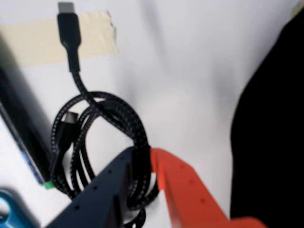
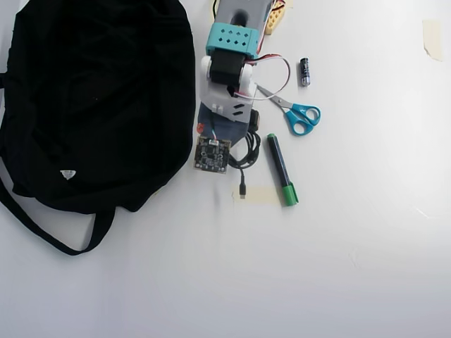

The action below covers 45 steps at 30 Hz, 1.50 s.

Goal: Put the cable into the black bag

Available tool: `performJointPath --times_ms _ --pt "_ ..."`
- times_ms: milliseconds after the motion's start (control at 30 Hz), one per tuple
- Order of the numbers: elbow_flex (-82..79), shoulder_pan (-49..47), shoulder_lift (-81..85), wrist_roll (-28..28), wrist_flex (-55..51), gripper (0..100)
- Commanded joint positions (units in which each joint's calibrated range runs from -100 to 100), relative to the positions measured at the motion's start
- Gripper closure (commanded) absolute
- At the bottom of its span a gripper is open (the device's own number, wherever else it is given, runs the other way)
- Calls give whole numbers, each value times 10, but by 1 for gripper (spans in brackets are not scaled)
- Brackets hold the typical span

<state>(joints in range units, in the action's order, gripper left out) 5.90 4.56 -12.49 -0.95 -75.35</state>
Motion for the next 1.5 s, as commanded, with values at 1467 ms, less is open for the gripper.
performJointPath --times_ms 1467 --pt "38 415 97 -18 -10 98"
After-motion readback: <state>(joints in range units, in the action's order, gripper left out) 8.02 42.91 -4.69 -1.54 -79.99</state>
